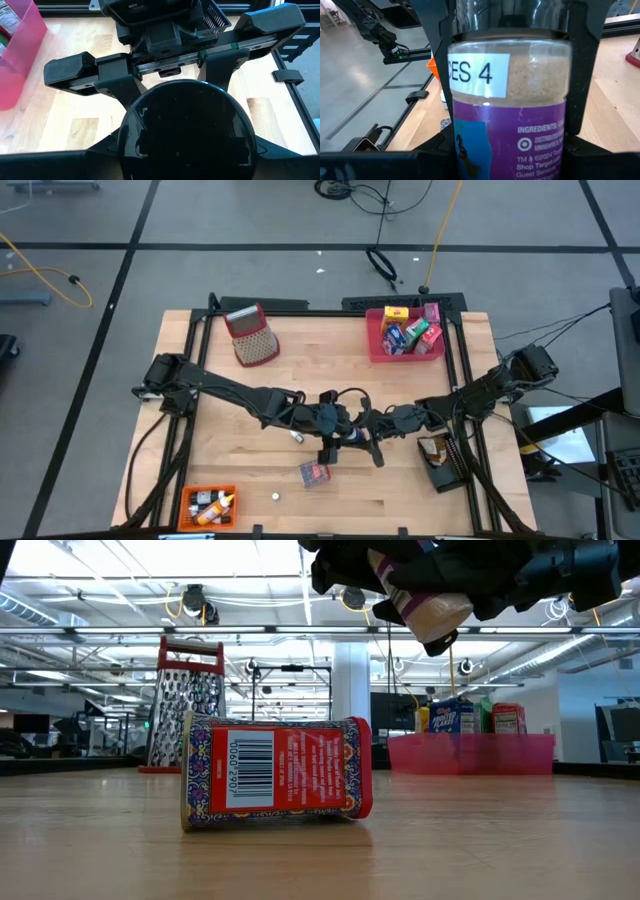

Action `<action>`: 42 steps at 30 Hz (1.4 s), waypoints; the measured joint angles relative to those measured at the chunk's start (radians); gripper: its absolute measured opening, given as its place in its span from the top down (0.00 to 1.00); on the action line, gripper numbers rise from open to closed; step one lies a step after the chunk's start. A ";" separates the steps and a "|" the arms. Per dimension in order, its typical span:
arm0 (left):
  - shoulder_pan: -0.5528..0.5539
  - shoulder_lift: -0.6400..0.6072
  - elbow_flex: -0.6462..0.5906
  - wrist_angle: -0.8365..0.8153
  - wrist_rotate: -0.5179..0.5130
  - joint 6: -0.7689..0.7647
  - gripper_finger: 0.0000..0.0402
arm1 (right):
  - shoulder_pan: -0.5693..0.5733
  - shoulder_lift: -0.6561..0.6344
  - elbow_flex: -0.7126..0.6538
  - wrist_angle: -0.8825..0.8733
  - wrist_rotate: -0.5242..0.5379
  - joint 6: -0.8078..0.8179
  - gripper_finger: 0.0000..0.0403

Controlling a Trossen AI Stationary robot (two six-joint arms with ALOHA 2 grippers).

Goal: Pick & Place Kitchen Items
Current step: Put the violet seasoning bottle into the black bin

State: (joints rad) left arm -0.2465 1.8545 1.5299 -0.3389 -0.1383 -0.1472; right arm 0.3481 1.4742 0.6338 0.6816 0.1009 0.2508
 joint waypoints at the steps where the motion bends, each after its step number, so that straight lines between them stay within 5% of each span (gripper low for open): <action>1: 0.000 0.000 0.000 0.001 0.000 0.001 0.50 | 0.000 0.000 0.000 -0.001 0.000 0.000 0.61; 7: 0.000 0.000 0.000 0.000 0.029 -0.004 0.48 | 0.000 0.000 0.000 -0.002 0.000 0.003 0.61; 15: -0.032 -0.005 0.046 -0.031 0.011 0.013 0.33 | 0.004 0.003 -0.005 -0.023 -0.019 -0.012 0.61; 24: -0.064 -0.009 0.181 -0.245 -0.068 0.023 0.26 | 0.032 -0.086 -0.004 -0.124 0.011 -0.026 0.61; 34: -0.123 -0.006 0.196 -0.408 -0.156 -0.048 0.26 | 0.286 -0.446 -0.004 -0.572 0.422 0.079 0.61; 42: -0.149 -0.005 0.196 -0.414 -0.208 -0.057 0.26 | 0.615 -0.544 -0.004 -0.809 0.783 0.344 0.61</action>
State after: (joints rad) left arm -0.3956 1.8492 1.7260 -0.7528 -0.3462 -0.2047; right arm 0.9635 0.9299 0.6300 -0.1276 0.8841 0.5951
